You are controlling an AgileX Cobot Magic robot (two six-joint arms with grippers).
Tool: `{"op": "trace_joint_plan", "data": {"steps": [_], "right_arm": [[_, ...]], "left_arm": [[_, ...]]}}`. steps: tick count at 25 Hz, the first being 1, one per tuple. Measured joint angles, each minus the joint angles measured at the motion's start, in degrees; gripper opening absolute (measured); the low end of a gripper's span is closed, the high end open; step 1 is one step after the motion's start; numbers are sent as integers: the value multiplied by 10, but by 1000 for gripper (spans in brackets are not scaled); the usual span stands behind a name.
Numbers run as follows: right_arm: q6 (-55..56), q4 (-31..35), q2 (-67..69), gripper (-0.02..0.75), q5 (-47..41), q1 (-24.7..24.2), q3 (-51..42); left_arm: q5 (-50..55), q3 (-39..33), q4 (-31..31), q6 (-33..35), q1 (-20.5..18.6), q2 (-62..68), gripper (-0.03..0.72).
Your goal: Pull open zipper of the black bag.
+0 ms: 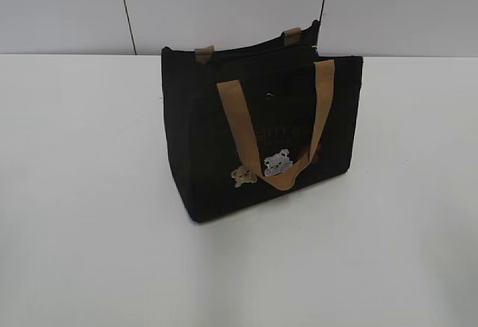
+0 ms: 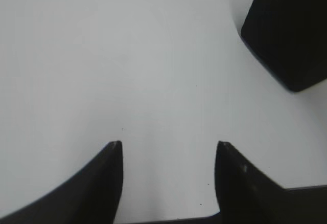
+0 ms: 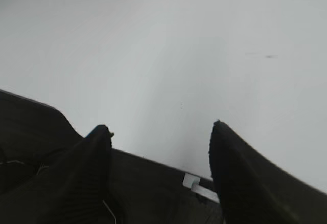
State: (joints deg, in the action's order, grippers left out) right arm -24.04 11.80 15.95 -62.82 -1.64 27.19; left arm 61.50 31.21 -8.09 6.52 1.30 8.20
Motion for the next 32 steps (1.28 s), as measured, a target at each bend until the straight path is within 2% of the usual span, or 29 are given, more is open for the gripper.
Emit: {"op": "trace_joint_plan", "data": {"steps": [8, 17, 20, 26, 30, 32], "right_arm": [[31, -18, -115, 463, -1, 0, -1], [74, -41, -163, 463, -1, 0, -3], [76, -41, -163, 463, -1, 0, -3], [76, -41, -164, 463, -1, 1, -3], [81, -41, -164, 463, -1, 1, -3], [87, -41, -164, 463, -1, 3, -3]], "left_arm": [[-2, -1, 24, -34, -10, -78, 367], [-3, -1, 24, -36, -80, -85, 364], [-3, -1, 22, -35, -91, -85, 364], [-3, -1, 12, -27, -61, -85, 364], [-3, -1, 10, -23, -57, -85, 364], [-3, -1, -7, 1, -57, -85, 364]]}}
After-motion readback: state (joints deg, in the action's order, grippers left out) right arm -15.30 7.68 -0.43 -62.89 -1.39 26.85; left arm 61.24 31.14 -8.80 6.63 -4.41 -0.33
